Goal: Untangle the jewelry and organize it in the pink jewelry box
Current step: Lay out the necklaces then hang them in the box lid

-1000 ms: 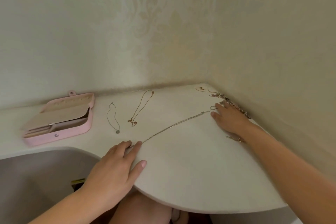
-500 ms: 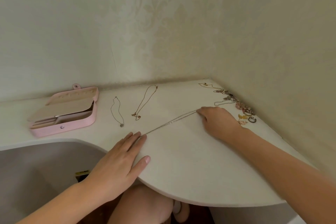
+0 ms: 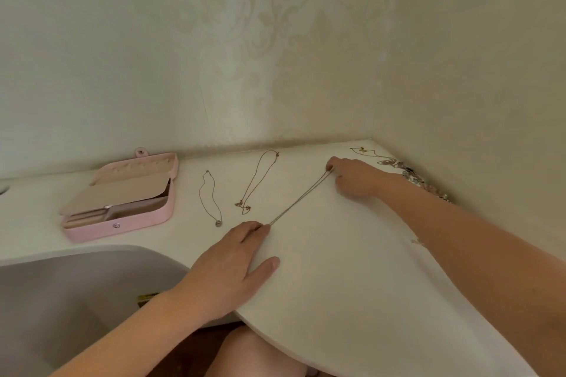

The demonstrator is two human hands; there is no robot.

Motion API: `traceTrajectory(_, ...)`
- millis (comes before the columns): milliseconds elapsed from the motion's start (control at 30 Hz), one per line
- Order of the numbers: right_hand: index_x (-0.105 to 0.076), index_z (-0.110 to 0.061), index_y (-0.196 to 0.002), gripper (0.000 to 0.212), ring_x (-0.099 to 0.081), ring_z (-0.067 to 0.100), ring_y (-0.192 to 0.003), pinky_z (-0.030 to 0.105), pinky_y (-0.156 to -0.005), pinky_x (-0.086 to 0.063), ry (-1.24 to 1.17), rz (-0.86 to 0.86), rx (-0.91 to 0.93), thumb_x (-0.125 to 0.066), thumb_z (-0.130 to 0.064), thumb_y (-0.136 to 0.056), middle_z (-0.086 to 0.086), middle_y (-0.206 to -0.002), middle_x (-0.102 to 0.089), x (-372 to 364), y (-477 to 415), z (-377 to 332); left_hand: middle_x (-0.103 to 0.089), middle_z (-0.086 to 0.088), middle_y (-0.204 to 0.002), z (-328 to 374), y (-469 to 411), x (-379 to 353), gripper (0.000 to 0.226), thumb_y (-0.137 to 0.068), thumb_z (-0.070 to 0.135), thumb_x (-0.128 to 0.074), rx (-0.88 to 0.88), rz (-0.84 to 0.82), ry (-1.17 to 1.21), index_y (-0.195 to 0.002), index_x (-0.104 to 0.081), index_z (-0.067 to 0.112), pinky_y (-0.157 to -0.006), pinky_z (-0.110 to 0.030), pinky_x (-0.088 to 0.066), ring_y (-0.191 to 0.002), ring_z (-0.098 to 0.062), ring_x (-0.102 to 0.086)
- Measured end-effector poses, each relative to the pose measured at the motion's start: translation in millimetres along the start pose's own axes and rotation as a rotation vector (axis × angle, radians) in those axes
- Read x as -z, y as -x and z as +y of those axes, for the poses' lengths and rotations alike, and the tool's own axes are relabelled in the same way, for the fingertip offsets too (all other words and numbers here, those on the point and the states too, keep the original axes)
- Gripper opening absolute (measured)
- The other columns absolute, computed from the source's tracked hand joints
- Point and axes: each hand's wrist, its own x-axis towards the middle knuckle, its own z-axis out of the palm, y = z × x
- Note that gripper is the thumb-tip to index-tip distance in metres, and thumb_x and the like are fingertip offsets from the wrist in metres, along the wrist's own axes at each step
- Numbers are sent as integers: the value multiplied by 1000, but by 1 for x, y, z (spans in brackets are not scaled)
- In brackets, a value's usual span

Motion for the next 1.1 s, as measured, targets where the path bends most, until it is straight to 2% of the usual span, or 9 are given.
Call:
traceTrajectory(67, -43, -13, -123, 35, -51, 26, -99, 34, -80, -40, -62, 16, -19, -35, -4, -91, 10, -119, -54, -1, -19, -3, -22, 15, -149, 0, -10, -3, 66, -94, 58, -30, 12, 8, 16, -150, -20, 25, -107, -17, -28, -133, -2, -27)
traceTrajectory(200, -46, -12, -129, 37, -47, 27, -117, 32, -95, -38, -58, 80, -35, -35, -6, -95, 9, -132, -46, -3, -54, -14, -26, 11, -147, 0, -27, -9, 62, -96, 52, -35, 41, 47, 54, -148, -26, 19, -106, -18, -29, -131, -6, -32)
traceTrajectory(267, -49, -13, -128, 36, -46, 26, -118, 29, -93, -37, -80, 64, -42, -35, -7, -95, 8, -132, -46, -3, -67, -20, -26, 11, -147, -1, -30, -10, 59, -95, 51, -37, 59, 73, 67, -145, -30, 20, -106, -17, -28, -132, -5, -32)
traceTrajectory(367, -48, -17, -128, 40, -46, 25, -118, 30, -91, -35, -118, 14, -39, -34, -5, -92, 7, -133, -48, -6, -82, -26, -16, 6, -154, -3, -33, -10, 55, -94, 53, -38, 72, 91, 24, -139, -33, 23, -111, -18, -13, -144, -9, -12)
traceTrajectory(467, -45, -21, -133, 45, -42, 25, -124, 38, -106, -32, -118, -15, -17, -31, -6, -93, 5, -138, -45, -10, -92, -36, -6, -2, -158, -4, -37, -7, 58, -94, 56, -35, 110, 19, -19, -142, -27, 24, -112, -22, 6, -147, -16, 2)
traceTrajectory(667, -47, -22, -131, 46, -37, 25, -130, 48, -112, -23, -156, 10, -25, -33, -5, -91, 1, -141, -43, -18, -110, -50, -1, -4, -160, -3, -34, -6, 67, -93, 63, -26, 155, -54, -117, -149, -11, 30, -117, -29, -3, -147, -17, 0)
traceTrajectory(833, -53, -16, -121, 36, -39, 28, -125, 44, -106, -22, -119, 35, 25, -30, -9, -93, 5, -129, -50, -24, -109, -77, 1, -4, -160, -3, -33, -8, 68, -94, 62, -22, 171, -78, -151, -151, -6, 29, -118, -30, -1, -147, -16, 3)
traceTrajectory(967, -24, -26, -147, 46, -11, 36, -143, 58, -110, -10, 93, -95, 79, -19, -30, -101, 9, -156, -18, -35, -107, -90, 1, -2, -160, -3, -30, -8, 68, -94, 61, -21, 176, -71, -154, -151, -6, 28, -117, -28, 0, -147, -15, 3)
traceTrajectory(1100, -8, -32, -150, 48, 2, 34, -145, 55, -114, 0, 96, -130, 101, -12, -37, -103, 3, -160, 2, -36, -105, -95, -1, 1, -160, -1, -20, -7, 83, -82, 74, -6, 164, -78, -181, -151, -5, 28, -116, -26, -1, -146, -14, 1)
